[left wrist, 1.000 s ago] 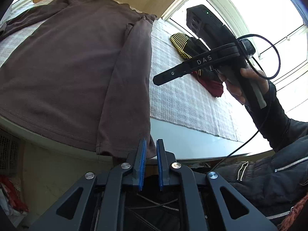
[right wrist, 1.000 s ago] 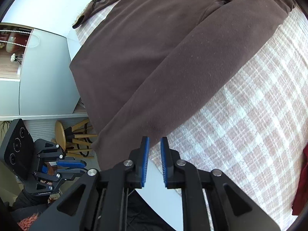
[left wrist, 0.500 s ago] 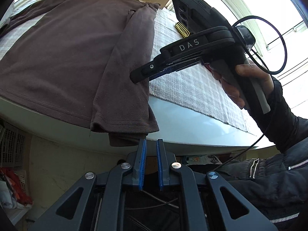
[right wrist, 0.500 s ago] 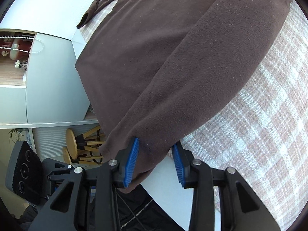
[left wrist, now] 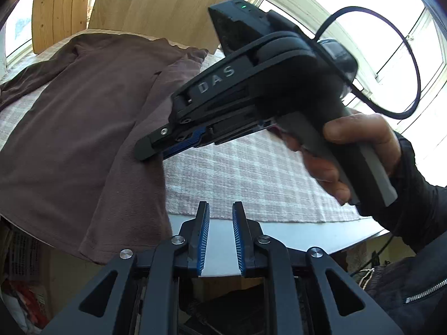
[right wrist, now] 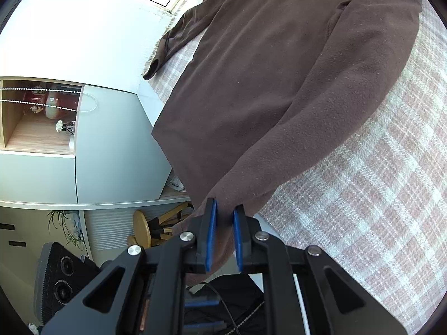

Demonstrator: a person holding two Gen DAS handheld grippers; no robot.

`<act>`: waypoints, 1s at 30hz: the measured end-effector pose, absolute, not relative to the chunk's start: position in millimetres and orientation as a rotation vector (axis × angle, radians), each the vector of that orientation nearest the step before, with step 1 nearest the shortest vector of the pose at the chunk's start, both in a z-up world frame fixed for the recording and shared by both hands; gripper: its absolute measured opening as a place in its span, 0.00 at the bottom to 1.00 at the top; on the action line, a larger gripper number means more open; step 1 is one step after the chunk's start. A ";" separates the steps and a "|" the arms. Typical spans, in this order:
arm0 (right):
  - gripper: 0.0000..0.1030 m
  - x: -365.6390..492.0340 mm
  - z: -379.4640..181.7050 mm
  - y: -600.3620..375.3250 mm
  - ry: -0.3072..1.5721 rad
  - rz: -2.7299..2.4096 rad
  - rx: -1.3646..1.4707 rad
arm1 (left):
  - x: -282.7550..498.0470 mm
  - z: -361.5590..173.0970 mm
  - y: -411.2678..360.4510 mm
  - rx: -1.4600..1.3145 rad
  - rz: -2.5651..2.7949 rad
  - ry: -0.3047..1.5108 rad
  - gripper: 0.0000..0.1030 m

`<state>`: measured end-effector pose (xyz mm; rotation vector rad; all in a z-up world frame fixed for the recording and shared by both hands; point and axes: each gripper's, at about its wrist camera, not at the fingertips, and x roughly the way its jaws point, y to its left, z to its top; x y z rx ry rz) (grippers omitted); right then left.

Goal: Fold clothes

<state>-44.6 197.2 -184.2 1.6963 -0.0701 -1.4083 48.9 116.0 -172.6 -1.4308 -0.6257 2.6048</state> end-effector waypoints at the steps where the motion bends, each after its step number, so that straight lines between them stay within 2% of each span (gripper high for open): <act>1: 0.11 -44.1 -182.9 200.9 -0.063 -1.414 1.697 | 55.5 -182.1 110.2 -1.494 2.598 -0.637 0.15; 3: 0.11 -43.0 -180.3 208.1 -0.048 -1.425 1.698 | 82.0 -194.2 99.7 -1.571 2.563 -0.693 0.15; 8: 0.14 -32.1 -215.5 227.3 0.175 -1.446 1.814 | 132.3 -191.8 88.5 -1.641 2.527 -0.736 0.15; 10: 0.15 -33.8 -227.1 234.3 0.188 -1.439 1.873 | 128.2 -183.8 85.3 -1.585 2.536 -0.741 0.15; 12: 0.24 -36.2 -223.4 240.5 0.195 -1.462 1.885 | 120.4 -175.7 84.2 -1.519 2.547 -0.742 0.15; 16: 0.25 -34.8 -194.8 249.9 0.224 -1.543 1.800 | 89.6 -172.5 106.3 -1.397 2.524 -0.720 0.15; 18: 0.25 -33.8 -182.8 246.2 0.203 -1.538 1.746 | 73.2 -176.6 115.5 -1.363 2.502 -0.713 0.20; 19: 0.25 -34.1 -179.6 240.1 0.213 -1.549 1.716 | 66.6 -186.3 117.5 -1.410 2.505 -0.676 0.24; 21: 0.25 -36.0 -177.5 223.0 0.268 -1.609 1.625 | 57.9 -211.7 116.9 -1.552 2.507 -0.578 0.21; 24: 0.25 -37.0 -201.1 190.5 0.389 -1.619 1.611 | 67.1 -225.3 100.9 -1.612 2.478 -0.623 0.22; 27: 0.25 -34.0 -211.8 179.3 0.484 -1.564 1.613 | 70.1 -203.4 98.3 -1.573 2.524 -0.602 0.21; 30: 0.25 -54.2 -177.0 188.4 0.387 -1.595 1.534 | 59.5 -175.8 105.4 -1.440 2.571 -0.595 0.24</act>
